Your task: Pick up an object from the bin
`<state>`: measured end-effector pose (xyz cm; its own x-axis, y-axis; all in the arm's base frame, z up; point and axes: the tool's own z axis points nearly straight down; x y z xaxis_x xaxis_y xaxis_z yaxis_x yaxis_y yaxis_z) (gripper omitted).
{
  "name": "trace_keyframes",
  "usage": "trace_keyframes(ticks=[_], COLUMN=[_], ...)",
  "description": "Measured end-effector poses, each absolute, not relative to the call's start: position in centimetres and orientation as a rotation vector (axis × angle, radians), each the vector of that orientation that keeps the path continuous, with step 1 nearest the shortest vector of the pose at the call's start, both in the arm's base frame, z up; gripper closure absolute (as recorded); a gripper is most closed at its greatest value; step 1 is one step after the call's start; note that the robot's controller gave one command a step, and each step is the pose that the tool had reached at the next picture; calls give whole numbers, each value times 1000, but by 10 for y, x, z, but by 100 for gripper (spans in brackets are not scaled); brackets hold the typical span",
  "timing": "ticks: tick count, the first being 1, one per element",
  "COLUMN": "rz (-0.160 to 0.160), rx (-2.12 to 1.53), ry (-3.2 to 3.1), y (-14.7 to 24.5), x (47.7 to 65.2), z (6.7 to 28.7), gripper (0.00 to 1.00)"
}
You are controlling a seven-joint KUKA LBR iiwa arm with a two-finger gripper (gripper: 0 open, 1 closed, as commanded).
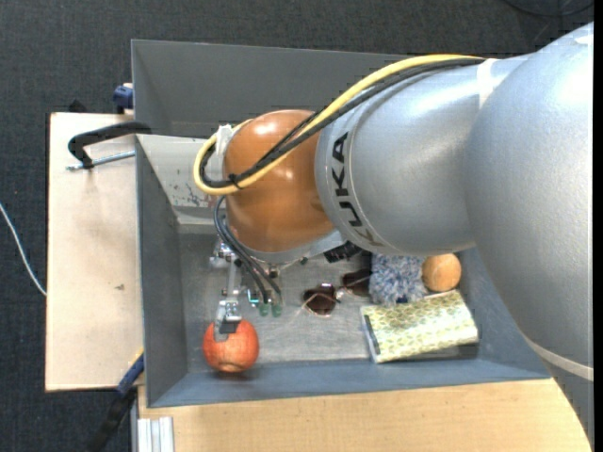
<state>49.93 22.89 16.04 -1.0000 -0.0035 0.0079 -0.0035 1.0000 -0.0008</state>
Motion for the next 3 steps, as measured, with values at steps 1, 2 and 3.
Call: trace_keyframes(ticks=[1, 2, 3], rz=[-2, -2, -2], rx=[1, 225, 225], ry=[-3142, -3133, -3133], y=[228, 228, 228], x=[502, 493, 493], z=[165, 78, 78], gripper=[0, 100, 100])
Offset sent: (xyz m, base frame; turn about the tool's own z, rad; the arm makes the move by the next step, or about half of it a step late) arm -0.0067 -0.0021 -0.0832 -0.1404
